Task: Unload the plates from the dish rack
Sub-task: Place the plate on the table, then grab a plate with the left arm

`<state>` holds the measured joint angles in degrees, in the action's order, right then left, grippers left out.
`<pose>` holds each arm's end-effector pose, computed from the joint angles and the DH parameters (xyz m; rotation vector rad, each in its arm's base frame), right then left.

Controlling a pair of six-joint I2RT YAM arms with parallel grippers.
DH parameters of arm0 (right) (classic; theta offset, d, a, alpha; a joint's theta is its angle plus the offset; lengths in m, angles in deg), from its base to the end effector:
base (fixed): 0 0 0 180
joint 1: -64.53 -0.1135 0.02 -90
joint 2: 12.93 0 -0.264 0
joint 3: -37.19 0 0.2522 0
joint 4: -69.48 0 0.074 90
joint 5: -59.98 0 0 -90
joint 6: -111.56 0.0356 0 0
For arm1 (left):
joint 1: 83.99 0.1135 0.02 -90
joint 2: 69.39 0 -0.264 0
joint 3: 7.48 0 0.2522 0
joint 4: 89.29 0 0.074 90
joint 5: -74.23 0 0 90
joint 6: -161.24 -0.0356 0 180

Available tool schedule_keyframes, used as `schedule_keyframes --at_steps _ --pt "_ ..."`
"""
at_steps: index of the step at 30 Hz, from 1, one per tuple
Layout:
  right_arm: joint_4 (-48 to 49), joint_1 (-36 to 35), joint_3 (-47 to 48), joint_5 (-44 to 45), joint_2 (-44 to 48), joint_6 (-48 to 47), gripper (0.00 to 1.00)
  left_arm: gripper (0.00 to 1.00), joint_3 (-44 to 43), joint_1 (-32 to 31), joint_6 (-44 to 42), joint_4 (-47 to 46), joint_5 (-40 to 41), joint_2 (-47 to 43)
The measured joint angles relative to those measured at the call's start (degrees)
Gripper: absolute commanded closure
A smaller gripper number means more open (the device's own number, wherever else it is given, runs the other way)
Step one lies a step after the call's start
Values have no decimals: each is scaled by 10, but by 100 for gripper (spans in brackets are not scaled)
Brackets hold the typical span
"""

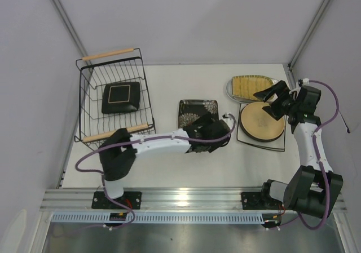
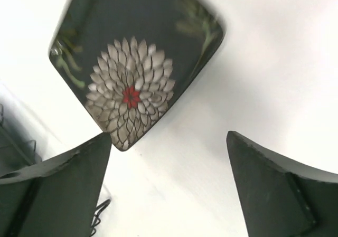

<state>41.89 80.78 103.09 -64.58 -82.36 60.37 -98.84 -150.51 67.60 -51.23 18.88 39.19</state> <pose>0.2624 -0.0554 0.2917 0.6419 2.0271 0.8701 0.1795 -0.3623 0.2042 1.1454 2.0237 0.2386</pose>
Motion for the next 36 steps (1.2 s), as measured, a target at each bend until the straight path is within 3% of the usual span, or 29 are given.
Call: schedule_keyframes --at_steps 4,6,9,12,16,20,27,36 --pt "1 0 -3 0 0 0 0 0 -53 13 58 31 -71 -105" --pt "2 0 -8 -1 0 0 0 0 -73 64 101 16 -125 -178" --pt "4 0 -16 -6 1 0 0 0 -63 232 187 -47 -169 -286" --pt "5 -4 -21 -9 5 0 0 0 43 445 304 -154 -148 -400" --pt "6 -19 -26 -9 16 0 0 1 186 582 463 -213 -149 -484" --pt "8 -42 -26 -10 15 -1 0 0 256 668 601 -257 -197 -453" --pt "7 -69 -26 -10 11 -3 0 0 308 760 790 -266 -285 -289" --pt "0 -85 -26 3 7 -9 0 1 224 770 852 -227 -337 -151"
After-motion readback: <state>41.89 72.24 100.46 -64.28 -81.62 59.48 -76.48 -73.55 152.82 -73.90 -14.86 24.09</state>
